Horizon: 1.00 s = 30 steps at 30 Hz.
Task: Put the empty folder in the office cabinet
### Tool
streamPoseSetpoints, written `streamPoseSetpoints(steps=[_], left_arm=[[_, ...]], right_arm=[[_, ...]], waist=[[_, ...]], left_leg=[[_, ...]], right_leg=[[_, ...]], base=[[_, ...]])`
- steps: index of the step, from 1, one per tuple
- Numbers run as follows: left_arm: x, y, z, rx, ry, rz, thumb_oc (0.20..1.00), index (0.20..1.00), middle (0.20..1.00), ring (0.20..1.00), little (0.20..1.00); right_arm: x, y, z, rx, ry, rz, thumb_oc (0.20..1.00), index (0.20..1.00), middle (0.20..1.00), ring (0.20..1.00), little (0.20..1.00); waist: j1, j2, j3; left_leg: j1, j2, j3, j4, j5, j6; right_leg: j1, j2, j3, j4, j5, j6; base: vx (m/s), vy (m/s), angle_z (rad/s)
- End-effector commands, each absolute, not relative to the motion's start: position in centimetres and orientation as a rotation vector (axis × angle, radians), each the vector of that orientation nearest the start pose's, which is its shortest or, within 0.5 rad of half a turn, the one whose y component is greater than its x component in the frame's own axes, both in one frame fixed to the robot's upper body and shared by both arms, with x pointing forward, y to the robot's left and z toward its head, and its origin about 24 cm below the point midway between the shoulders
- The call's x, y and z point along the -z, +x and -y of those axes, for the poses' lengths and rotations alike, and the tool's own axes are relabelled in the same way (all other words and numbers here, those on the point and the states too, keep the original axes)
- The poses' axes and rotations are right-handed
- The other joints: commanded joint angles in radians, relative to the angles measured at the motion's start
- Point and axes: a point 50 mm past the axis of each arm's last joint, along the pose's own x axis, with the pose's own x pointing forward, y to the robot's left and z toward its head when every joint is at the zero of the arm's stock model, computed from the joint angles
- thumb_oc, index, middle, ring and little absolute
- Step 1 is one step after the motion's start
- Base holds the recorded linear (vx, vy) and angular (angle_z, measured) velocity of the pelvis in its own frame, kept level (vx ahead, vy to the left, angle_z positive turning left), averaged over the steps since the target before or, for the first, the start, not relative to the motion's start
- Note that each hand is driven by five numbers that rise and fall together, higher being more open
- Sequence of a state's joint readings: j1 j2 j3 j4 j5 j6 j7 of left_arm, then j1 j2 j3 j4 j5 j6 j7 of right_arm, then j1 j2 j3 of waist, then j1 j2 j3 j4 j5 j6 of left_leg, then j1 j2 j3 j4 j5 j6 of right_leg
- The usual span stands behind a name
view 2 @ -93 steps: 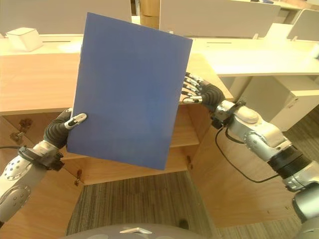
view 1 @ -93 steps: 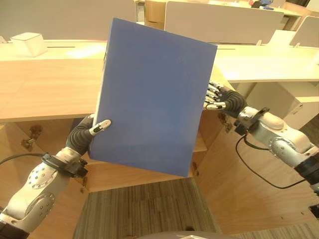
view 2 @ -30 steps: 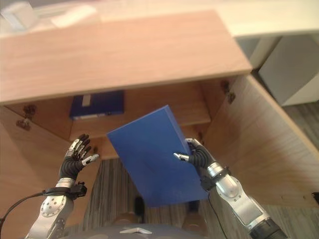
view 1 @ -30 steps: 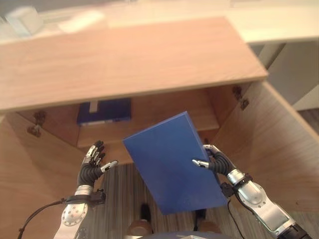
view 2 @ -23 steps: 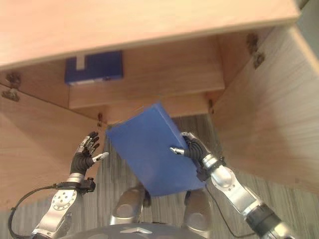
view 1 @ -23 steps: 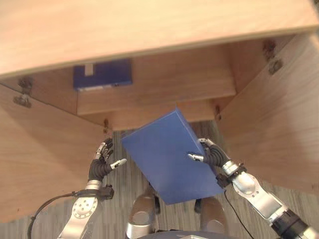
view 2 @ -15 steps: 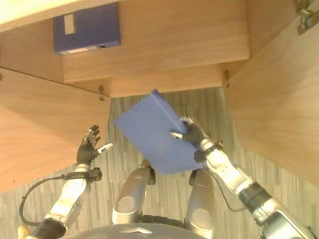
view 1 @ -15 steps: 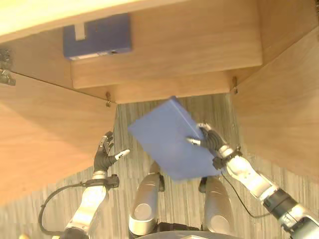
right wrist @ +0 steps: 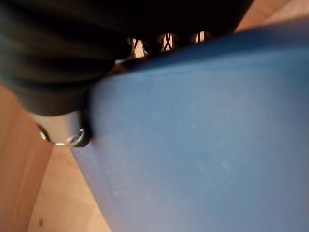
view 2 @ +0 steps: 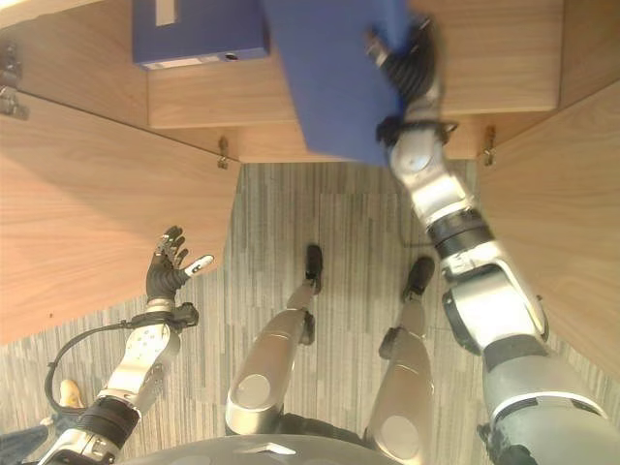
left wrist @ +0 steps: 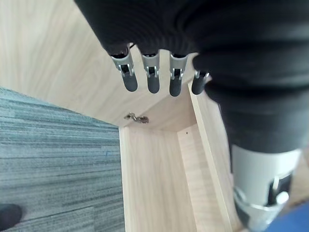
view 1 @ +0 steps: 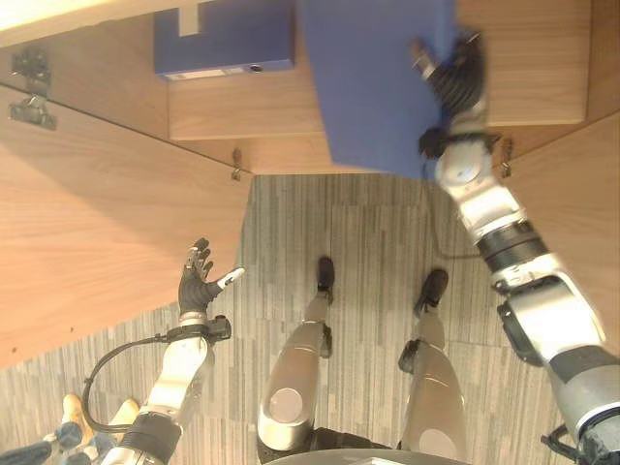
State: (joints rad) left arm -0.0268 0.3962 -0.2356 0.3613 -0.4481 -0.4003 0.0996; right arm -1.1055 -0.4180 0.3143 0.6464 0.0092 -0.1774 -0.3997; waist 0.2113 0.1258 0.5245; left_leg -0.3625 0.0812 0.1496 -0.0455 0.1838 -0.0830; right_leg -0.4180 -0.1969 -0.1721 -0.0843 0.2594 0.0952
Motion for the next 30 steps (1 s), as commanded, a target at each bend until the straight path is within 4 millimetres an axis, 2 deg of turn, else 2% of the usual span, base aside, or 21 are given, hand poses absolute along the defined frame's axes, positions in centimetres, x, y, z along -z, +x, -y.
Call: streamPoseSetpoints(steps=[1,6,10,13,16,17,18,19,20,22,25,26,27,28,30], left_arm=[[0.0,22.9,-22.0,0.002,0.068,-0.039,1.0,1.0,1.0,1.0,1.0],[0.6,23.2,-21.6,0.025,0.101,-0.066,1.0,1.0,1.0,1.0,1.0],[1.7,23.2,-20.6,0.054,0.13,-0.103,1.0,1.0,1.0,1.0,1.0],[2.4,23.0,-20.4,0.063,0.153,-0.132,1.0,1.0,1.0,1.0,1.0],[3.1,22.7,-20.5,0.057,0.176,-0.163,1.0,1.0,1.0,1.0,1.0],[3.3,22.6,-20.7,0.055,0.193,-0.172,1.0,1.0,1.0,1.0,1.0],[3.3,22.6,-20.7,0.055,0.193,-0.172,1.0,1.0,1.0,1.0,1.0],[3.4,22.6,-20.7,0.067,0.208,-0.178,1.0,1.0,1.0,1.0,1.0],[3.3,22.9,-20.8,0.078,0.229,-0.173,1.0,1.0,1.0,1.0,1.0],[3.0,23.2,-20.9,0.073,0.236,-0.161,1.0,1.0,1.0,1.0,1.0],[2.5,24.0,-20.8,0.083,0.264,-0.136,1.0,1.0,1.0,1.0,1.0],[2.2,24.4,-20.8,0.088,0.269,-0.123,1.0,1.0,1.0,1.0,1.0],[1.8,24.7,-20.8,0.089,0.27,-0.11,1.0,1.0,1.0,1.0,1.0],[1.7,25.0,-20.8,0.082,0.266,-0.106,1.0,1.0,1.0,1.0,1.0],[1.5,25.2,-20.7,0.082,0.26,-0.099,1.0,1.0,1.0,1.0,1.0]], right_arm=[[-25.0,39.0,13.7,0.18,-0.236,0.635,0.2,0.2,0.2,0.2,0.2],[-26.5,40.2,16.9,0.394,0.05,0.581,0.2,0.2,0.2,0.2,0.2],[-26.6,40.8,19.8,0.552,0.289,0.493,0.2,0.2,0.2,0.2,0.2],[-26.2,40.9,20.7,0.573,0.312,0.467,0.2,0.2,0.2,0.2,0.2],[-25.1,40.6,23.4,0.658,0.396,0.424,0.2,0.2,0.2,0.2,0.2],[-24.6,40.2,25.0,0.707,0.443,0.414,0.2,0.2,0.2,0.2,0.2],[-24.6,40.2,25.0,0.707,0.443,0.414,0.2,0.2,0.2,0.2,0.2],[-24.3,40.0,26.0,0.73,0.432,0.404,0.2,0.2,0.2,0.2,0.2],[-24.2,39.4,28.0,0.774,0.435,0.404,0.2,0.2,0.2,0.2,0.2],[-24.3,39.1,28.9,0.801,0.44,0.396,0.2,0.2,0.2,0.2,0.2],[-24.3,39.0,29.4,0.817,0.484,0.39,0.2,0.2,0.2,0.2,0.2],[-24.2,38.9,29.7,0.83,0.508,0.389,0.2,0.2,0.2,0.2,0.2],[-24.1,39.0,29.7,0.835,0.54,0.388,0.2,0.2,0.2,0.2,0.2],[-24.1,39.0,29.6,0.836,0.57,0.386,0.2,0.2,0.2,0.2,0.2],[-23.8,39.0,29.7,0.846,0.59,0.372,0.2,0.2,0.2,0.2,0.2]], waist=[[0.003,-0.041,-0.154],[0.03,-0.026,-0.162],[0.06,-0.008,-0.169],[0.069,-0.012,-0.18],[0.08,-0.014,-0.192],[0.087,-0.017,-0.193],[0.087,-0.017,-0.193],[0.09,-0.018,-0.195],[0.088,-0.005,-0.189],[0.078,0.014,-0.18],[0.071,0.018,-0.165],[0.07,0.017,-0.159],[0.067,0.015,-0.158],[0.054,0.009,-0.16],[0.054,0.006,-0.165]], left_leg=[[-0.113,-0.016,-0.066,0.125,-0.133,-0.006],[-0.114,-0.019,-0.081,0.123,-0.135,-0.006],[-0.111,-0.02,-0.089,0.113,-0.13,-0.008],[-0.105,-0.021,-0.095,0.101,-0.128,-0.007],[-0.097,-0.03,-0.109,0.109,-0.141,-0.002],[-0.094,-0.043,-0.118,0.128,-0.159,0.005],[-0.094,-0.043,-0.118,0.128,-0.159,0.005],[-0.093,-0.054,-0.124,0.14,-0.169,0.01],[-0.085,-0.077,-0.142,0.182,-0.205,0.023],[-0.086,-0.095,-0.151,0.221,-0.225,0.03],[-0.093,-0.109,-0.148,0.263,-0.249,0.029],[-0.097,-0.111,-0.147,0.277,-0.262,0.027],[-0.091,-0.111,-0.149,0.276,-0.28,0.024],[-0.081,-0.112,-0.155,0.257,-0.275,0.018],[-0.066,-0.099,-0.16,0.25,-0.283,0.01]], right_leg=[[-0.08,-0.094,0.071,0.105,-0.052,0.076],[-0.076,-0.089,0.06,0.106,-0.062,0.075],[-0.069,-0.086,0.047,0.102,-0.068,0.079],[-0.055,-0.086,0.036,0.089,-0.069,0.084],[-0.026,-0.096,0.022,0.086,-0.076,0.09],[-0.004,-0.107,0.013,0.089,-0.084,0.093],[-0.004,-0.107,0.013,0.089,-0.084,0.093],[0.004,-0.119,0.008,0.091,-0.085,0.097],[0.01,-0.16,-0.004,0.144,-0.085,0.111],[-0.022,-0.197,0.013,0.224,-0.064,0.117],[-0.037,-0.218,0.019,0.24,-0.064,0.113],[-0.033,-0.217,0.016,0.224,-0.06,0.114],[-0.031,-0.212,0.009,0.182,-0.033,0.122],[-0.073,-0.216,0.005,0.105,0.01,0.133],[-0.094,-0.212,0.0,0.06,0.019,0.139]], base=[[0.01,-0.028,0.08],[0.01,-0.015,0.05],[0.01,0.004,0.02],[0.03,0.009,0.04],[0.06,0.044,0.09],[0.02,0.065,0.04],[0.04,0.072,0.14],[0.06,0.119,0.33],[0.08,0.163,0.42],[0.05,0.172,0.41],[0.05,0.085,0.3],[0.08,-0.027,0.23],[0.16,-0.062,0.29],[0.22,-0.081,0.18],[0.18,-0.073,-0.05]])
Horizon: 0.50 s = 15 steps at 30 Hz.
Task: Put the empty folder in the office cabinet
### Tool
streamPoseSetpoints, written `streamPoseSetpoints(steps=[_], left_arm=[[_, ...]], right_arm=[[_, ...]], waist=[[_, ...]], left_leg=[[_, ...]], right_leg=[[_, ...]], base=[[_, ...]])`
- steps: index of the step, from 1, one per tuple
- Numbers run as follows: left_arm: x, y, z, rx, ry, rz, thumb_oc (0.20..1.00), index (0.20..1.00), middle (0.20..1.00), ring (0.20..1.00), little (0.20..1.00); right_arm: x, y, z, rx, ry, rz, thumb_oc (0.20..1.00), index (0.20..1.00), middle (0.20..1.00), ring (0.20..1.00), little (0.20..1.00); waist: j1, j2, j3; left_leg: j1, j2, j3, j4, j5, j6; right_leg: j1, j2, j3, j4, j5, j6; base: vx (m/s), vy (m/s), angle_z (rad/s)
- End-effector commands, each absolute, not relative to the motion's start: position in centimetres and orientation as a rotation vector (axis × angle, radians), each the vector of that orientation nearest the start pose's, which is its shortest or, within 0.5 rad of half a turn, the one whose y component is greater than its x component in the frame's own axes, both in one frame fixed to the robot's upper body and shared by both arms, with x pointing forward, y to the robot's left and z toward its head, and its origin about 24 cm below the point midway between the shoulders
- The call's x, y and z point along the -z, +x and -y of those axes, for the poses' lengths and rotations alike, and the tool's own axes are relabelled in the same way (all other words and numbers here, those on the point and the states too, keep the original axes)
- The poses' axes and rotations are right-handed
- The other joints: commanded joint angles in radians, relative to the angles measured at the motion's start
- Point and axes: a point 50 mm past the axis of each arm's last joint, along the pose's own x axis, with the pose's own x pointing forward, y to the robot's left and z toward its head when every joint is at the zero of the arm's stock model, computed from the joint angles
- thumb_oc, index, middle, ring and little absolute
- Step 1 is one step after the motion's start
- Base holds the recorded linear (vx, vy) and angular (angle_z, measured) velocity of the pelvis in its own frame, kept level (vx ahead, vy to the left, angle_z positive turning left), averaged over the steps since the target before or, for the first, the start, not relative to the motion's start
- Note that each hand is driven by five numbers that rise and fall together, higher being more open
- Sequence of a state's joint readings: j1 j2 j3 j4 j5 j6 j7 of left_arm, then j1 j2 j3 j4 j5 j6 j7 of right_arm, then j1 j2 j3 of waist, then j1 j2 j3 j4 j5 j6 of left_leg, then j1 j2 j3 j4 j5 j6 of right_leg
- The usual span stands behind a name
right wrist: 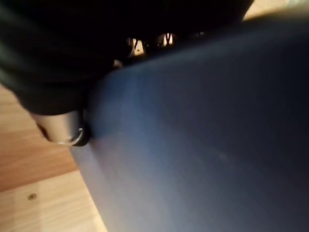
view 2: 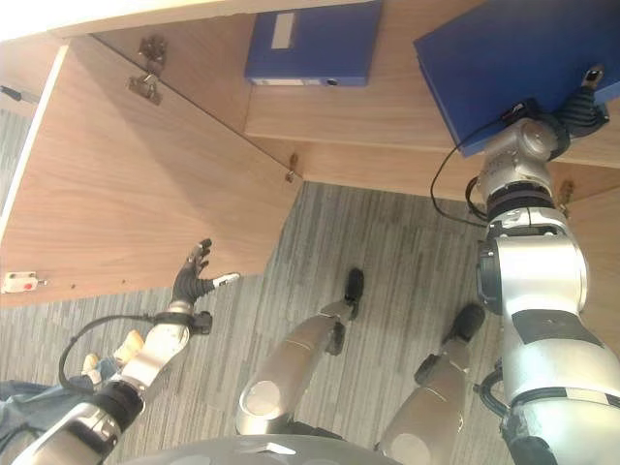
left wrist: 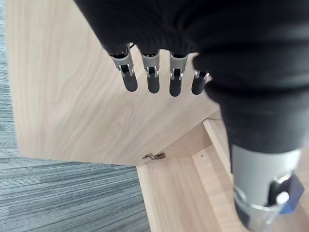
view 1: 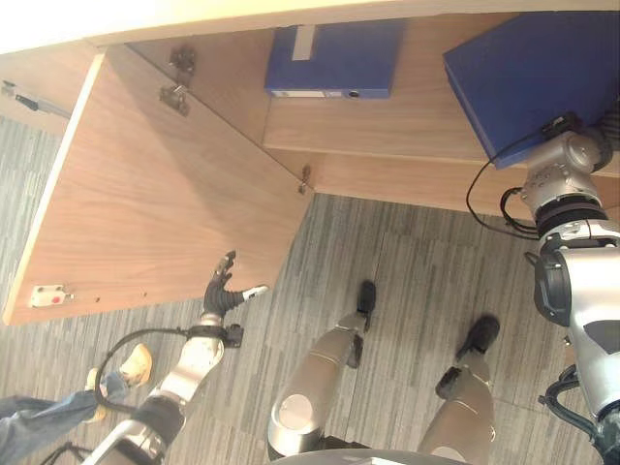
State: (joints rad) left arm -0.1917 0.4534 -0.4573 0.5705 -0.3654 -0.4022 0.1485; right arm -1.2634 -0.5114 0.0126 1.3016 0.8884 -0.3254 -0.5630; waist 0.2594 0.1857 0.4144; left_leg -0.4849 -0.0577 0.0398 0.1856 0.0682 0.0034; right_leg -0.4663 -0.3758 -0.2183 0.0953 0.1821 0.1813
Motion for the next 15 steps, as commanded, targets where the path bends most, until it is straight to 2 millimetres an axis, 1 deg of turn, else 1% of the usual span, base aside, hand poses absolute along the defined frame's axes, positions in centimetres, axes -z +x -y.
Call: streamPoseSetpoints(steps=[1,2,3,5,8,9,10,11,12,14,15], left_arm=[[1.5,25.3,-20.7,0.078,0.257,-0.097,1.0,1.0,1.0,1.0,1.0],[1.5,25.5,-20.3,0.081,0.249,-0.097,1.0,1.0,1.0,1.0,1.0],[1.3,25.9,-19.8,0.103,0.262,-0.085,1.0,1.0,1.0,1.0,1.0],[1.2,26.0,-19.7,0.106,0.264,-0.083,1.0,1.0,1.0,1.0,1.0],[1.2,26.0,-19.7,0.106,0.264,-0.082,1.0,1.0,1.0,1.0,1.0],[1.2,26.0,-19.7,0.106,0.264,-0.082,1.0,1.0,1.0,1.0,1.0],[1.5,25.9,-19.1,0.127,0.27,-0.088,1.0,1.0,1.0,1.0,1.0],[2.7,24.9,-18.9,0.129,0.261,-0.138,1.0,1.0,1.0,1.0,1.0],[2.9,24.6,-18.7,0.137,0.255,-0.148,1.0,1.0,1.0,1.0,1.0],[3.4,24.1,-18.4,0.151,0.252,-0.165,1.0,1.0,1.0,1.0,1.0],[3.6,23.8,-18.1,0.158,0.236,-0.175,1.0,1.0,1.0,1.0,1.0]], right_arm=[[-23.7,39.0,29.7,0.852,0.611,0.368,0.2,0.2,0.2,0.2,0.2],[-23.3,38.9,30.0,0.88,0.67,0.352,0.2,0.2,0.2,0.2,0.2],[-23.3,38.7,30.4,0.901,0.698,0.361,0.2,0.2,0.2,0.2,0.2],[-23.4,38.6,30.5,0.905,0.701,0.365,0.2,0.2,0.2,0.2,0.2],[-23.4,38.6,30.5,0.905,0.701,0.365,0.2,0.2,0.2,0.2,0.2],[-23.4,38.6,30.5,0.905,0.701,0.365,0.2,0.2,0.2,0.2,0.2],[-23.1,38.5,30.5,0.935,0.743,0.367,0.2,0.2,0.2,0.2,0.2],[-23.3,38.4,30.5,0.964,0.795,0.38,0.2,0.2,0.2,0.2,0.2],[-23.5,38.4,30.5,0.963,0.791,0.381,0.2,0.2,0.2,0.2,0.2],[-24.2,38.4,30.5,0.959,0.766,0.391,0.2,0.2,0.2,0.2,0.2],[-25.0,38.4,30.8,0.954,0.762,0.401,0.2,0.2,0.2,0.2,0.2]], waist=[[0.003,-0.056,-0.051],[0.003,-0.062,-0.04],[0.003,-0.068,-0.036],[0.002,-0.064,-0.03],[0.002,-0.063,-0.029],[0.002,-0.063,-0.029],[0.001,-0.073,-0.031],[0.006,-0.053,-0.056],[0.0,-0.043,-0.066],[-0.001,-0.027,-0.077],[0.001,-0.009,-0.085]], left_leg=[[0.078,0.057,-0.054,0.019,-0.179,-0.084],[0.114,0.074,-0.069,0.031,-0.198,-0.092],[0.126,0.075,-0.085,0.039,-0.209,-0.099],[0.129,0.074,-0.09,0.043,-0.212,-0.099],[0.13,0.074,-0.091,0.043,-0.212,-0.099],[0.13,0.074,-0.091,0.043,-0.212,-0.099],[0.138,0.076,-0.108,0.053,-0.221,-0.114],[0.141,0.11,-0.127,0.04,-0.216,-0.128],[0.142,0.12,-0.136,0.023,-0.206,-0.134],[0.151,0.14,-0.133,-0.01,-0.191,-0.142],[0.161,0.161,-0.122,-0.041,-0.174,-0.149]], right_leg=[[-0.064,-0.031,0.037,-0.152,0.098,0.054],[-0.077,-0.026,0.028,-0.168,0.095,0.055],[-0.067,-0.024,0.04,-0.175,0.092,0.055],[-0.058,-0.025,0.035,-0.175,0.089,0.056],[-0.057,-0.025,0.034,-0.175,0.089,0.056],[-0.057,-0.025,0.034,-0.175,0.089,0.056],[-0.034,-0.031,0.048,-0.172,0.138,0.06],[-0.009,-0.009,0.029,-0.164,0.135,0.051],[-0.012,-0.003,0.018,-0.156,0.128,0.046],[-0.022,0.011,0.014,-0.138,0.112,0.039],[-0.037,0.027,0.019,-0.124,0.093,0.032]], base=[[0.24,-0.17,-0.05],[0.29,-0.287,0.08],[0.2,-0.247,0.15],[0.03,-0.058,0.29],[0.0,0.0,0.69],[0.11,-0.278,-0.27],[0.27,-0.533,-0.41],[0.31,-0.582,-0.41],[0.24,-0.336,0.14],[0.15,-0.11,0.58],[0.13,-0.069,0.24]])
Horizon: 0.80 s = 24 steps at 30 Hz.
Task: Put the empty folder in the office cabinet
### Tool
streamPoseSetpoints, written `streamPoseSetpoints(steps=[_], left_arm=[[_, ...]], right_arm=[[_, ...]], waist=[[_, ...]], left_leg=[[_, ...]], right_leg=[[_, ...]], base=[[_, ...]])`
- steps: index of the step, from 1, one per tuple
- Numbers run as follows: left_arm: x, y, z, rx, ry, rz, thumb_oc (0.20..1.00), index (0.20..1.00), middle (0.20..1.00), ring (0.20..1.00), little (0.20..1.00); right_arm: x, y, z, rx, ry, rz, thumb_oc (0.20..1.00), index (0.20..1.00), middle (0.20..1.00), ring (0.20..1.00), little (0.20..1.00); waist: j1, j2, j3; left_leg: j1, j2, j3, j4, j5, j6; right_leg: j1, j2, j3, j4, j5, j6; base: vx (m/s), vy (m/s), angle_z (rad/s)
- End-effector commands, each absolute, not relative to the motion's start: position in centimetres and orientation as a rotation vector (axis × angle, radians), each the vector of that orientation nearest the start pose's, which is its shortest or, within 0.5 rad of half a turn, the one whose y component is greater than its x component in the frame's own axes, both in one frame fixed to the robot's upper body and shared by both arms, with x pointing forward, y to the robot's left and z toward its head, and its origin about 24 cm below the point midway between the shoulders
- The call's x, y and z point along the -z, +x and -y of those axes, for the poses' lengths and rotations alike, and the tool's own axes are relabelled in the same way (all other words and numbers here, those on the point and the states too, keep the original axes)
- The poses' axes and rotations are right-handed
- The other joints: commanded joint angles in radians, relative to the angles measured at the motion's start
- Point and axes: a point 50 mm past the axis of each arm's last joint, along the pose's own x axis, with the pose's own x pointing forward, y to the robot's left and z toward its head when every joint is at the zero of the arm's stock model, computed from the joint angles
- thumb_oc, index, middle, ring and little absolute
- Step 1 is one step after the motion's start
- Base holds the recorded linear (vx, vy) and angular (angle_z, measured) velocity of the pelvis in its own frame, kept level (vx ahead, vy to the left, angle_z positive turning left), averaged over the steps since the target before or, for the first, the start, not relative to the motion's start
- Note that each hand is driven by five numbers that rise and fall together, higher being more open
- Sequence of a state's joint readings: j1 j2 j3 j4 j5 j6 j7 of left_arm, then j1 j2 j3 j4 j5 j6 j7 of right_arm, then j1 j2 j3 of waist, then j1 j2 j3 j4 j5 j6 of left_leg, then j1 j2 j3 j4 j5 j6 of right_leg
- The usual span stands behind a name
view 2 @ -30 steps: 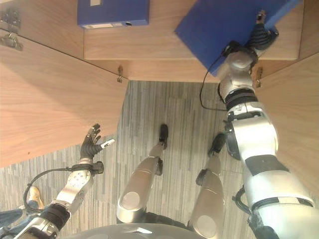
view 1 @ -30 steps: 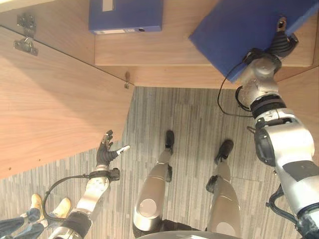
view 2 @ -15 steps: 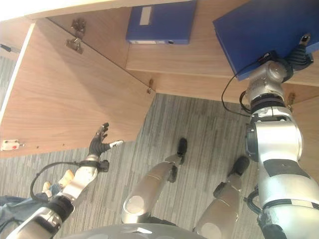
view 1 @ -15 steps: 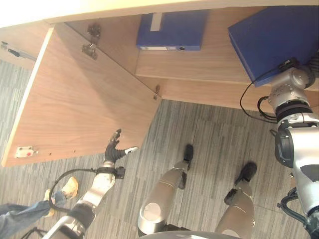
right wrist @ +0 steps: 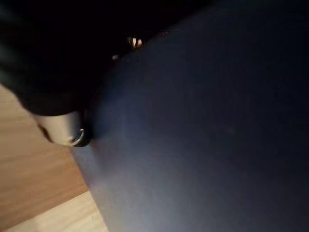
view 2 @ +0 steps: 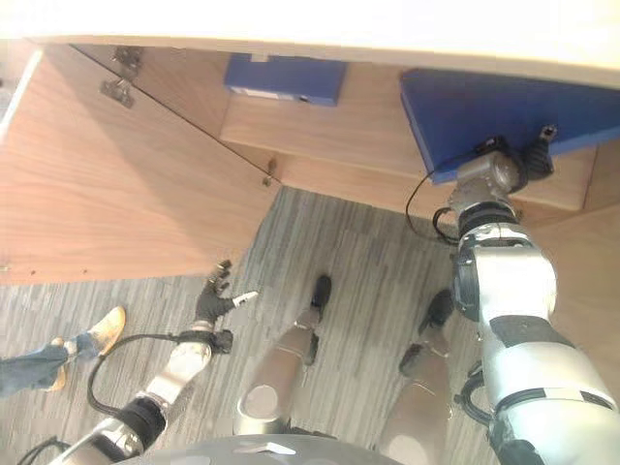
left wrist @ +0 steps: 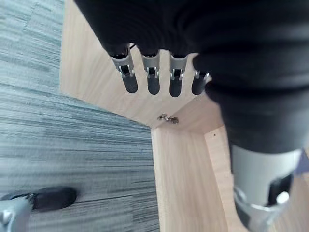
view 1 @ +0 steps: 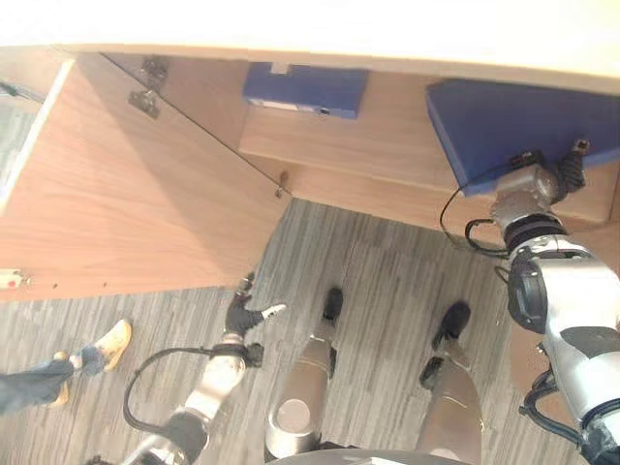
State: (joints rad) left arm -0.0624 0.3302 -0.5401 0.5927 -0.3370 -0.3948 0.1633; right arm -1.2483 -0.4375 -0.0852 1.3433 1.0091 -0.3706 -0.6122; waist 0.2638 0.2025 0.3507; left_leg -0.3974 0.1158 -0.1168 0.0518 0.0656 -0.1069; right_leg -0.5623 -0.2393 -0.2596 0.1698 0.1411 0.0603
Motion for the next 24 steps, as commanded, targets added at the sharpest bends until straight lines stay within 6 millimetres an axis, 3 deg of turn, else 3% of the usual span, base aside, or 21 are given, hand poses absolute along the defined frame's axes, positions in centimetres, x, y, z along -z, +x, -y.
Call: streamPoseSetpoints(steps=[1,8,17,24], left_arm=[[3.6,23.8,-18.1,0.158,0.236,-0.175,1.0,1.0,1.0,1.0,1.0],[4.0,23.9,-17.2,0.182,0.221,-0.192,1.0,1.0,1.0,1.0,1.0],[4.5,23.9,-16.3,0.173,0.215,-0.207,1.0,1.0,1.0,1.0,1.0],[4.6,23.7,-16.4,0.162,0.202,-0.213,1.0,1.0,1.0,1.0,1.0]], right_arm=[[-25.0,38.4,30.8,0.954,0.762,0.401,0.2,0.2,0.2,0.2,0.2],[-28.1,38.3,30.9,0.944,0.778,0.432,0.2,0.2,0.2,0.2,0.2],[-30.3,37.3,32.0,1.007,0.949,0.487,0.2,0.2,0.2,0.2,0.2],[-32.4,36.5,32.7,1.014,0.918,0.527,0.2,0.2,0.2,0.2,0.2]], waist=[[-0.003,-0.025,-0.022],[0.015,0.036,-0.037],[0.041,0.095,-0.054],[0.055,0.123,-0.07]], left_leg=[[0.074,-0.013,0.034,0.093,-0.171,-0.039],[0.101,0.037,0.069,-0.001,-0.124,-0.051],[0.102,0.045,0.086,-0.061,-0.074,-0.056],[0.11,0.063,0.09,-0.118,-0.037,-0.064]], right_leg=[[0.059,-0.109,0.06,-0.198,0.134,0.153],[-0.001,-0.05,0.085,-0.157,0.071,0.134],[-0.099,-0.033,0.11,-0.06,0.02,0.117],[-0.168,-0.024,0.113,0.023,-0.035,0.112]], base=[[0.11,-0.058,-0.08],[0.08,-0.031,-0.13],[0.06,0.0,-0.04],[0.06,-0.021,-0.02]])
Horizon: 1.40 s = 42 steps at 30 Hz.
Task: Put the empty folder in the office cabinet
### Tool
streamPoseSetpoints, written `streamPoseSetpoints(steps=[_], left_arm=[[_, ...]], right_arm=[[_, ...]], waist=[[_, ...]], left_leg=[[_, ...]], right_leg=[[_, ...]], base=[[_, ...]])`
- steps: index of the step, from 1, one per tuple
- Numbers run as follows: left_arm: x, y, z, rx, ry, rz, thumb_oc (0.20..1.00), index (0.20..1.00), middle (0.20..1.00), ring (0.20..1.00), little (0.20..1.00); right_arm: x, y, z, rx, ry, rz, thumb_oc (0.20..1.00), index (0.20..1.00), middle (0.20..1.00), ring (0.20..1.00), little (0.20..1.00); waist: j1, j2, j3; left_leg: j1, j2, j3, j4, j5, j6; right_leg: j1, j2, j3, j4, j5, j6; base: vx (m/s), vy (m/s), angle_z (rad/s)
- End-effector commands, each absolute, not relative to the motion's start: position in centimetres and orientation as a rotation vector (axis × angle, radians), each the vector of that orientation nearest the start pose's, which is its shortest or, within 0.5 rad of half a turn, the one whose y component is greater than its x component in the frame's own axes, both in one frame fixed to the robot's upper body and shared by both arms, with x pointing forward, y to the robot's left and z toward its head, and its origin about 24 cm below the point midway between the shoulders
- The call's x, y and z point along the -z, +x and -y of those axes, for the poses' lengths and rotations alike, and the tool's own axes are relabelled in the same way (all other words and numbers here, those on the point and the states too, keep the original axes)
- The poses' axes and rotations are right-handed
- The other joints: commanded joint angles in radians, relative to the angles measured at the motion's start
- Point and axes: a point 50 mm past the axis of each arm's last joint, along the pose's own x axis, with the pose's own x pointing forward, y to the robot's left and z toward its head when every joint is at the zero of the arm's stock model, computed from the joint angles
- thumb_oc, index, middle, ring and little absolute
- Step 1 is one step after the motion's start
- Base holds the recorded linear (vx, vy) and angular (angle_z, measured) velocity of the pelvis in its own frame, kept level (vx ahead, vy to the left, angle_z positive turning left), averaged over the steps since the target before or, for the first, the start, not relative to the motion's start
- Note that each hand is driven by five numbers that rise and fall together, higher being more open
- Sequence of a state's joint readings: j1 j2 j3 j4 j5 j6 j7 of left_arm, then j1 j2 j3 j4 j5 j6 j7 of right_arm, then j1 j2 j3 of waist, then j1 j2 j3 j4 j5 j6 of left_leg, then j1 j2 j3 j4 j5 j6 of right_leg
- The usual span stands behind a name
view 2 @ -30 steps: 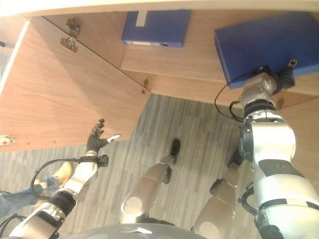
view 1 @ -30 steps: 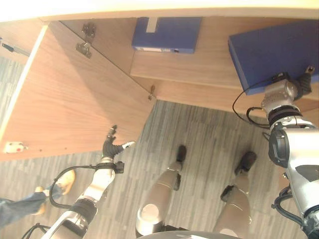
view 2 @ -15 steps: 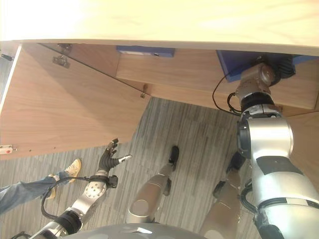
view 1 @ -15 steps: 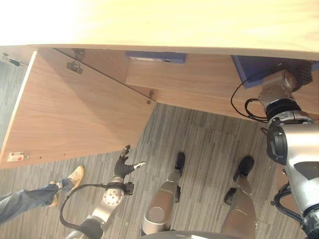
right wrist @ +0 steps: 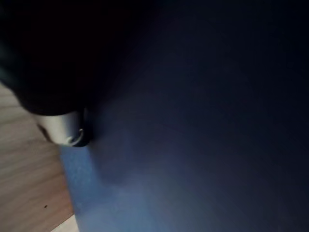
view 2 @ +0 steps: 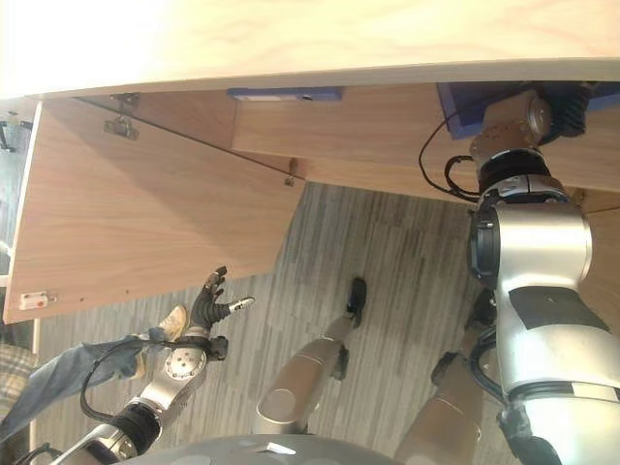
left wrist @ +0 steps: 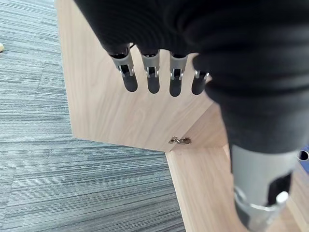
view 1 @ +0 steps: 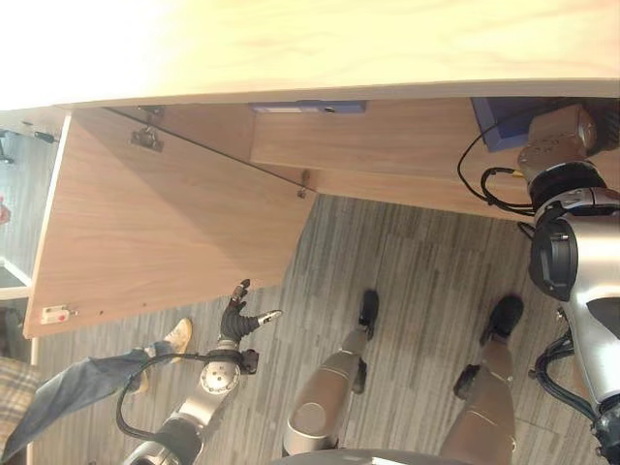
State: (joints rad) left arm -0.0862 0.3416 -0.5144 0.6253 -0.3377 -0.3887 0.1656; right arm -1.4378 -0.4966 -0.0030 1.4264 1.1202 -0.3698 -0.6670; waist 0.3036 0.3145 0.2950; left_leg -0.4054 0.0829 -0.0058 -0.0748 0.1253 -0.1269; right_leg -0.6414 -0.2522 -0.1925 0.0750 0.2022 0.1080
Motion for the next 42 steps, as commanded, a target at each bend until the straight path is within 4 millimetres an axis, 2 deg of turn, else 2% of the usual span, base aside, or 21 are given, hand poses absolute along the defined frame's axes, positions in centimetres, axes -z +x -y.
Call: streamPoseSetpoints(steps=[1,9,12,14,19,22,27,34,40,41,42], left_arm=[[4.5,23.7,-16.4,0.157,0.192,-0.212,1.0,1.0,1.0,1.0,1.0],[4.0,24.4,-16.1,0.154,0.165,-0.191,1.0,1.0,1.0,1.0,1.0],[3.8,24.6,-15.8,0.154,0.147,-0.186,1.0,1.0,1.0,1.0,1.0],[3.8,24.6,-15.8,0.151,0.145,-0.188,1.0,1.0,1.0,1.0,1.0],[4.0,24.5,-16.5,0.118,0.146,-0.203,1.0,1.0,1.0,1.0,1.0],[3.9,24.6,-16.8,0.108,0.151,-0.203,1.0,1.0,1.0,1.0,1.0],[3.7,24.7,-17.4,0.078,0.143,-0.198,1.0,1.0,1.0,1.0,1.0],[4.1,24.2,-17.7,0.071,0.151,-0.212,1.0,1.0,1.0,1.0,1.0],[4.4,24.0,-17.7,0.071,0.149,-0.219,1.0,1.0,1.0,1.0,1.0],[4.6,23.9,-17.9,0.064,0.147,-0.234,1.0,1.0,1.0,1.0,1.0],[4.5,24.0,-18.5,0.053,0.144,-0.235,1.0,1.0,1.0,1.0,1.0]], right_arm=[[-32.7,36.4,32.9,1.023,0.895,0.53,0.2,0.2,0.2,0.2,0.2],[-33.4,36.3,32.8,1.045,0.732,0.527,0.2,0.2,0.2,0.2,0.2],[-33.9,37.1,31.4,0.988,0.61,0.509,0.2,0.2,0.2,0.2,0.2],[-33.9,37.3,31.1,0.974,0.6,0.504,0.2,0.2,0.2,0.2,0.2],[-33.3,39.6,26.6,0.809,0.45,0.44,0.2,0.2,0.2,0.2,0.2],[-32.9,40.0,25.4,0.77,0.431,0.431,0.2,0.2,0.2,0.2,0.2],[-32.7,39.9,25.7,0.784,0.513,0.435,0.2,0.2,0.2,0.2,0.2],[-33.9,39.0,27.4,0.84,0.625,0.479,0.2,0.2,0.2,0.2,0.2],[-34.7,38.7,27.5,0.834,0.604,0.508,0.2,0.2,0.2,0.2,0.2],[-34.5,39.1,26.9,0.795,0.574,0.503,0.2,0.2,0.2,0.2,0.2],[-34.1,39.8,25.4,0.715,0.479,0.474,1.0,1.0,1.0,1.0,1.0]], waist=[[0.016,0.017,-0.016],[0.022,0.031,-0.02],[0.026,0.033,-0.022],[0.027,0.033,-0.022],[0.03,0.018,-0.028],[0.024,0.012,-0.032],[0.019,0.013,-0.042],[0.027,0.024,-0.054],[0.037,0.018,-0.059],[0.041,0.013,-0.062],[0.041,0.003,-0.066]], left_leg=[[0.12,0.101,-0.022,-0.004,-0.081,-0.047],[0.086,0.116,-0.039,-0.012,-0.053,-0.064],[0.063,0.121,-0.038,-0.012,-0.049,-0.069],[0.061,0.122,-0.037,-0.012,-0.049,-0.068],[0.054,0.126,-0.021,-0.012,-0.039,-0.067],[0.06,0.125,-0.01,-0.012,-0.036,-0.067],[0.079,0.122,-0.006,-0.012,-0.04,-0.064],[0.083,0.125,-0.021,-0.012,-0.034,-0.066],[0.078,0.133,-0.028,-0.012,-0.025,-0.071],[0.077,0.137,-0.029,-0.012,-0.025,-0.072],[0.08,0.141,-0.024,-0.012,-0.028,-0.072]], right_leg=[[-0.106,-0.007,0.05,0.14,-0.103,0.063],[-0.172,-0.004,0.038,0.218,-0.146,0.056],[-0.21,-0.002,0.033,0.261,-0.167,0.048],[-0.22,0.001,0.035,0.274,-0.17,0.046],[-0.247,0.025,0.046,0.286,-0.167,0.035],[-0.233,0.035,0.048,0.268,-0.162,0.035],[-0.204,0.038,0.046,0.243,-0.154,0.037],[-0.202,0.023,0.041,0.273,-0.172,0.04],[-0.216,0.021,0.037,0.308,-0.194,0.035],[-0.223,0.022,0.036,0.32,-0.2,0.031],[-0.234,0.028,0.034,0.33,-0.201,0.026]], base=[[0.07,-0.038,-0.02],[0.02,-0.057,0.04],[0.01,-0.07,0.11],[0.01,-0.027,0.08],[0.0,-0.03,-0.05],[-0.01,-0.01,-0.13],[0.01,0.02,-0.08],[0.02,0.006,0.02],[0.02,-0.019,0.04],[0.02,-0.054,0.1],[0.02,-0.055,0.11]])
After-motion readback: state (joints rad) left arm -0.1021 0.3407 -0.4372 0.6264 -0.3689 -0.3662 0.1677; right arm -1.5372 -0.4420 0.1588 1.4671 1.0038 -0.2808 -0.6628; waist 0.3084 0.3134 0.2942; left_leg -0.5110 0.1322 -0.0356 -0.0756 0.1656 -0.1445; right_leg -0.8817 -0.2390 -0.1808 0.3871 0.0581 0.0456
